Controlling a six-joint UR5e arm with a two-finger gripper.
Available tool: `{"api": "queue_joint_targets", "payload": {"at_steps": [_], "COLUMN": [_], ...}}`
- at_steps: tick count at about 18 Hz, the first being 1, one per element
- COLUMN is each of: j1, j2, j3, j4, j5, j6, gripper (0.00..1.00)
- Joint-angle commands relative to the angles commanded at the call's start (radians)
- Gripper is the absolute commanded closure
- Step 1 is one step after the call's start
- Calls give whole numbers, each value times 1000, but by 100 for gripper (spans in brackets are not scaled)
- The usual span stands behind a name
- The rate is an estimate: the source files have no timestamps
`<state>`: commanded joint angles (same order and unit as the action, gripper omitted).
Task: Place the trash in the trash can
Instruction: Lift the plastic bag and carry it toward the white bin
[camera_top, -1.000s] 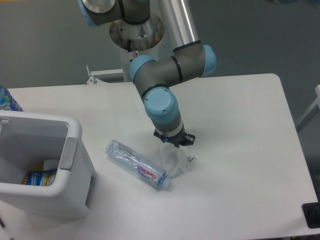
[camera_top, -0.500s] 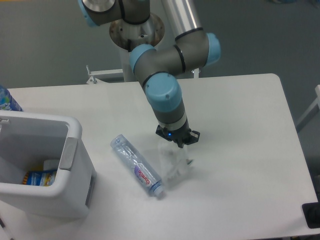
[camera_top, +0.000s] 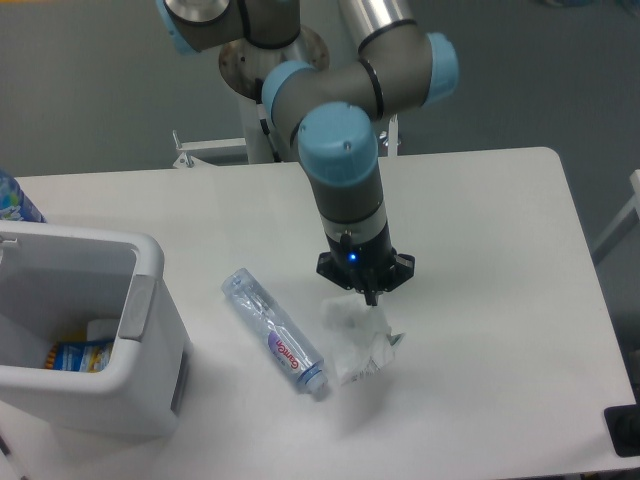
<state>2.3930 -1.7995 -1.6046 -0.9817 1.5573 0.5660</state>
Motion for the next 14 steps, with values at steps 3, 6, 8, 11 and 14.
{"api": "queue_joint_targets", "payload": {"at_steps": [3, 6, 8, 11, 14], "j1": [-5, -14, -40, -86, -127], "j2": [40, 48, 48, 68, 81], "j3": [35, 89, 120, 146, 166], "j4": [0, 0, 2, 2, 2], "j5": [-98, -157, -186, -213, -266], "j6": [-12, -83, -109, -143, -164], "gripper": [100, 100, 100, 100, 100]}}
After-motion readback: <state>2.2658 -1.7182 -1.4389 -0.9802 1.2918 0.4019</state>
